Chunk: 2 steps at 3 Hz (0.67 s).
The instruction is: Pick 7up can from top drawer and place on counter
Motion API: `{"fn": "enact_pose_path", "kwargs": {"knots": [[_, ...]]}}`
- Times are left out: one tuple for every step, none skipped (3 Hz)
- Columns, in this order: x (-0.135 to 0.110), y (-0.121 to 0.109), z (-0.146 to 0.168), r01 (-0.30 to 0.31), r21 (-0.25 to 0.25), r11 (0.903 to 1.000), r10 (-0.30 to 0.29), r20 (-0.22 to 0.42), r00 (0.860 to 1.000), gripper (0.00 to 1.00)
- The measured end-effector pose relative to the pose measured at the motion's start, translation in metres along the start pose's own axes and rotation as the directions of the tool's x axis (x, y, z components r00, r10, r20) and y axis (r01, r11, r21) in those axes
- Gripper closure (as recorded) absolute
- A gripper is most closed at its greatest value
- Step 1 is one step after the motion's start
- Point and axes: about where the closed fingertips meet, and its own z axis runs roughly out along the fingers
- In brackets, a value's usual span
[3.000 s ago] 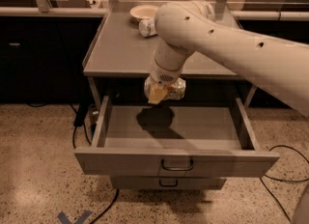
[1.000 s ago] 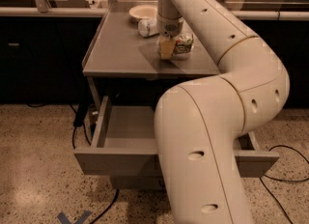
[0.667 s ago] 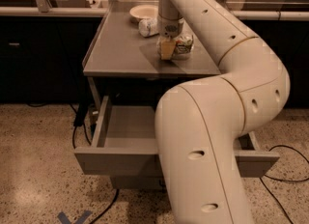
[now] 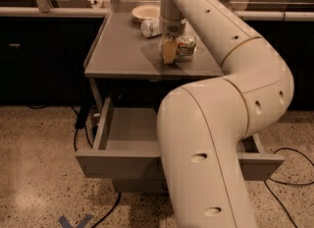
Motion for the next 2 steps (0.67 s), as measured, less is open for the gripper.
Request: {"fn": "enact_pose_path", "kwargs": {"knots": [[0.0000,0.0000,0.0000,0.000,0.000,1.0000,0.000,0.000,1.000,0.00],[0.0000,0.0000,0.0000,0.000,0.000,1.0000,0.000,0.000,1.000,0.00]]}}
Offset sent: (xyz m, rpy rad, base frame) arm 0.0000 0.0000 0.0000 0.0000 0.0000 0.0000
